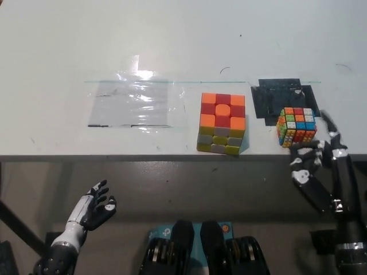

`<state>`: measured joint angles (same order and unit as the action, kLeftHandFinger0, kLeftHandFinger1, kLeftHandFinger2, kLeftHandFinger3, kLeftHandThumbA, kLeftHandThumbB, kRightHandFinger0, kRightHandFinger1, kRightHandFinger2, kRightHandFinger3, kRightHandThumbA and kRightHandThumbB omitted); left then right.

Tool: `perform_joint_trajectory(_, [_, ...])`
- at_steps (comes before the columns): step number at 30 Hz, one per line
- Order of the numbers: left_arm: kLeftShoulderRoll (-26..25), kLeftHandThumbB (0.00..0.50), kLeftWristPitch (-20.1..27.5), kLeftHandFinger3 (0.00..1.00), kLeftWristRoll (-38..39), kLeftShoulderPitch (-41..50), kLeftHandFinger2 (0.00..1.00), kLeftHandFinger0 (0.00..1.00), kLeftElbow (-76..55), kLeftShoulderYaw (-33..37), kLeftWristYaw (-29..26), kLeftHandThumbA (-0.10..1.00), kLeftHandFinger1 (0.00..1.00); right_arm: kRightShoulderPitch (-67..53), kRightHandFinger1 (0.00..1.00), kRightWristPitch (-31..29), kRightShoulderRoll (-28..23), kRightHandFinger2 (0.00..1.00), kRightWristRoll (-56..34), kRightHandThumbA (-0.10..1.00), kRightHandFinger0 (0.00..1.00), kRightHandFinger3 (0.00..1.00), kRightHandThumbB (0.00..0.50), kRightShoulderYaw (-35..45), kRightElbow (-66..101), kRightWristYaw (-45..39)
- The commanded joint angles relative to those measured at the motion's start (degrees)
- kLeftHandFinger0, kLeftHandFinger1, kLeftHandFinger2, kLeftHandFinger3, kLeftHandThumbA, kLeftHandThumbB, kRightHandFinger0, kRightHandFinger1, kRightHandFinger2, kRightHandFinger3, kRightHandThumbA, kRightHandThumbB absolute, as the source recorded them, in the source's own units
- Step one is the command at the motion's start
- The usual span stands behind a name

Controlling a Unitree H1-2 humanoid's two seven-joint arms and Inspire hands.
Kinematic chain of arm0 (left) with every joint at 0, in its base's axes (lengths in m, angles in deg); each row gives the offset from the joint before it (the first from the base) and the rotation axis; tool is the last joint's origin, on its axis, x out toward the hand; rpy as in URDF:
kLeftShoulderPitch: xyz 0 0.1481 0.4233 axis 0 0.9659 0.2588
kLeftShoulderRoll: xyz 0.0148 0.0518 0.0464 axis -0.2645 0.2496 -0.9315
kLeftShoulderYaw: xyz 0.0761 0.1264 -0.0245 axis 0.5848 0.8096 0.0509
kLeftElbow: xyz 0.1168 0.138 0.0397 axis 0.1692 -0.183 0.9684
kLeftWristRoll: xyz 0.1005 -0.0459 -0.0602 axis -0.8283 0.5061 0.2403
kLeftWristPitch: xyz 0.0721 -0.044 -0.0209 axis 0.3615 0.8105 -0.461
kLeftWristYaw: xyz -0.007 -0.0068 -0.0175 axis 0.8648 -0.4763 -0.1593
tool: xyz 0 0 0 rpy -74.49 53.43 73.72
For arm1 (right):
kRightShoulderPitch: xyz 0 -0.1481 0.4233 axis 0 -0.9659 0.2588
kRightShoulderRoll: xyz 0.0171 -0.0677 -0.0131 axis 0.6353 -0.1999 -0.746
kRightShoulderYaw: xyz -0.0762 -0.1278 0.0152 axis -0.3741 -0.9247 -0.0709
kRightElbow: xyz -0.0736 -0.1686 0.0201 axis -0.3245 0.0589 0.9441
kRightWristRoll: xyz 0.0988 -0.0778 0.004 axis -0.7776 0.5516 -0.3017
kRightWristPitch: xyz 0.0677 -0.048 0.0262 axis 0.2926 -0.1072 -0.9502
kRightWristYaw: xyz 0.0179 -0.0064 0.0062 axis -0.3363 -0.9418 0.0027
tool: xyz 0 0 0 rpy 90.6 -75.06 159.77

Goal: The robot uses its right hand to pick up the small cube kept on the middle on the desk and place it on the bigger cube kept next to it

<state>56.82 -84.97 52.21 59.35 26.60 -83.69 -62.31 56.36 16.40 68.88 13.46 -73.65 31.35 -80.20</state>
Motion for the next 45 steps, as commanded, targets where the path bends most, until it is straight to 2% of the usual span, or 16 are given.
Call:
perform_joint_trajectory(1, [-0.29,0.208,1.24,1.0,-0.35,-0.64,1.0,1.0,-0.83,-0.27,-1.24,0.33,1.0,2.41,0.24,5.0,-1.94,0.36,6.48,0.73,0.14,1.0,0.212,-1.6,6.03,-5.09])
perform_joint_trajectory(2, [-0.28,0.209,1.54,1.0,-0.23,-0.66,1.0,1.0,-0.58,-0.37,-1.29,0.32,1.0,2.9,0.2,5.92,-2.24,0.41,7.54,0.82,0.08,1.0,0.271,-1.98,7.12,-5.86])
perform_joint_trajectory(4, [-0.22,0.206,2.28,1.0,0.39,-0.61,1.0,1.0,-0.24,-0.68,-1.04,0.31,1.0,4.19,0.13,7.02,-2.89,0.45,9.5,0.85,0.02,1.0,0.314,-2.76,9.63,-7.3])
perform_joint_trajectory(5, [-0.1,0.204,1.78,1.0,0.63,-0.49,1.0,1.0,-0.57,-0.85,-0.94,0.31,1.0,5.45,0.22,6.55,-3.7,0.51,10.54,0.86,0.09,1.0,0.328,-3.21,10.7,-8.25])
perform_joint_trajectory(6, [-0.13,0.206,1.71,1.0,0.43,-0.53,1.0,1.0,-0.43,-0.79,-1.08,0.31,1.0,5.92,0.4,6.89,-4.22,0.58,10.71,0.86,0.26,1.0,0.331,-3.33,11.17,-8.98])
perform_joint_trajectory(7, [-0.11,0.206,1.72,1.0,0.41,-0.49,1.0,1.0,-0.4,-0.81,-1.1,0.31,1.0,6.01,0.4,7.08,-4.29,0.58,10.79,0.86,0.28,1.0,0.331,-3.39,11.28,-9.17])
perform_joint_trajectory(8, [-0.09,0.214,0.7,1.0,-0.07,-0.35,1.0,1.0,-0.91,-0.66,-1.36,0.33,1.0,6.87,0.61,7.39,-5.27,0.7,11.83,0.88,0.46,1.0,0.333,-3.58,11.74,-10.25])
perform_joint_trajectory(10, [0.04,0.207,0.25,1.0,0.09,-0.14,1.0,1.0,-1.37,-0.84,-1.43,0.32,1.0,7.99,0.8,7.32,-6.06,0.83,11.82,0.87,0.61,1.0,0.338,-3.64,11.78,-11.18])
perform_joint_trajectory(11, [0.14,0.207,0.07,1.0,0.39,-0.08,1.0,1.0,-1.61,-0.99,-1.3,0.31,1.0,8.46,0.94,7.85,-6.55,0.98,12.08,0.88,0.7,1.0,0.343,-3.67,11.78,-11.83])
perform_joint_trajectory(13, [0.2,0.209,1.35,1.0,0.91,0.18,1.0,1.0,-1.1,-1.24,-1.05,0.29,1.0,10.13,1.0,6.5,-9.0,1.0,12.6,0.94,1.0,1.0,0.38,-3.67,9.98,-13.08])
perform_joint_trajectory(16, [0.04,0.202,3.47,1.0,0.3,-0.1,1.0,1.0,0.3,-0.98,-1.5,0.28,1.0,12.44,1.0,6.27,-11.68,1.0,14.31,1.0,1.0,1.0,0.41,-3.35,7.37,-13.89])
perform_joint_trajectory(21, [0.04,0.206,2.78,1.0,0.79,-0.1,1.0,1.0,-0.08,-1.19,-1.08,0.31,1.0,17.13,1.0,6.16,-16.21,1.0,14.51,1.0,1.0,1.0,0.406,-2.69,1.52,-15.51])
perform_joint_trajectory(27, [0.09,0.195,2.67,1.0,0.98,-0.06,1.0,1.0,-0.36,-1.42,-1.14,0.29,1.0,20.65,1.0,3.26,-17.87,1.0,13.22,0.9,1.0,1.0,0.383,-2.91,-8.03,-14.55])
perform_joint_trajectory(28, [0.09,0.195,2.67,1.0,0.97,-0.06,1.0,1.0,-0.35,-1.43,-1.13,0.29,1.0,20.68,1.0,3.15,-17.87,1.0,13.22,0.85,1.0,1.0,0.355,-2.9,-8.13,-14.52])
perform_joint_trajectory(29, [0.16,0.205,2.81,1.0,1.07,-0.12,1.0,1.0,-0.24,-1.52,-1.2,0.29,1.0,21.34,1.0,2.54,-18.04,1.0,13.26,0.88,1.0,1.0,0.373,-3.02,-10.11,-14.33])
perform_joint_trajectory(45, [-0.48,0.222,2.06,1.0,0.97,-0.72,1.0,1.0,-0.74,-2.22,-0.9,0.32,1.0,25.79,1.0,-3.94,-12.88,1.0,12.34,0.8,1.0,1.0,0.354,-3.84,-32.0,-10.63])
